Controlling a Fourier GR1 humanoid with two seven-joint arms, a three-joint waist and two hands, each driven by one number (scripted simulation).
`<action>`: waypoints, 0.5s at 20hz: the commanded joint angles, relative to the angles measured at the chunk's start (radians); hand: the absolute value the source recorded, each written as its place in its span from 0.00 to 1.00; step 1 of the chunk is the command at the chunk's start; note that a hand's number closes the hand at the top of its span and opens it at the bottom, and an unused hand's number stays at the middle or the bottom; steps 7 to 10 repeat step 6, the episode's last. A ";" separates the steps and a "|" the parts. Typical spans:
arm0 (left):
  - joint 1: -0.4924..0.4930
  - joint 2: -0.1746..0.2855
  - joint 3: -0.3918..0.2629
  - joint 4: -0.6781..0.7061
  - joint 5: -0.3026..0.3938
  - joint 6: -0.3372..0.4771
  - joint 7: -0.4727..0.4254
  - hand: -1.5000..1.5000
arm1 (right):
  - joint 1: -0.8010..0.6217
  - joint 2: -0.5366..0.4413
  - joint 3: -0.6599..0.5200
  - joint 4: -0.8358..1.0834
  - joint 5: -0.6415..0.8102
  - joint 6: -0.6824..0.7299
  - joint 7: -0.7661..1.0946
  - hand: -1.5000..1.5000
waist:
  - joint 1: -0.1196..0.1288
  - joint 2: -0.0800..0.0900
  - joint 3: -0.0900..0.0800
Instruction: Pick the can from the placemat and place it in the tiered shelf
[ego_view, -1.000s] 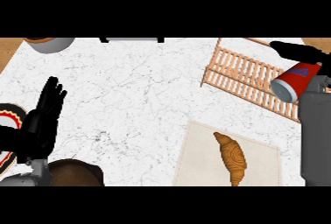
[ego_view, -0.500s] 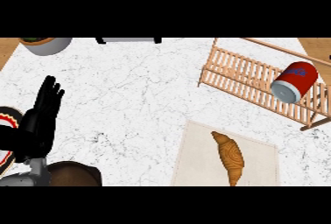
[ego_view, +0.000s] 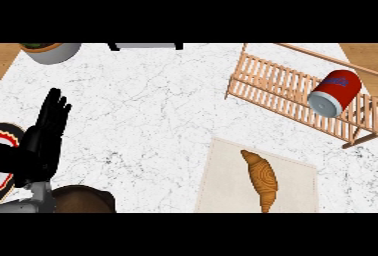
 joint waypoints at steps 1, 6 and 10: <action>-0.035 0.015 0.025 0.007 0.008 -0.012 0.035 0.50 | 0.136 0.016 -0.106 -0.176 -0.181 0.088 0.022 0.00 | 0.002 0.001 0.000; 0.012 -0.011 0.002 -0.006 -0.014 -0.016 -0.005 0.50 | 0.180 0.012 -0.193 -0.151 -0.312 0.105 -0.042 0.00 | 0.006 0.001 0.000; 0.012 -0.011 0.002 -0.006 -0.014 -0.016 -0.005 0.50 | 0.180 0.012 -0.193 -0.151 -0.312 0.105 -0.042 0.00 | 0.006 0.001 0.000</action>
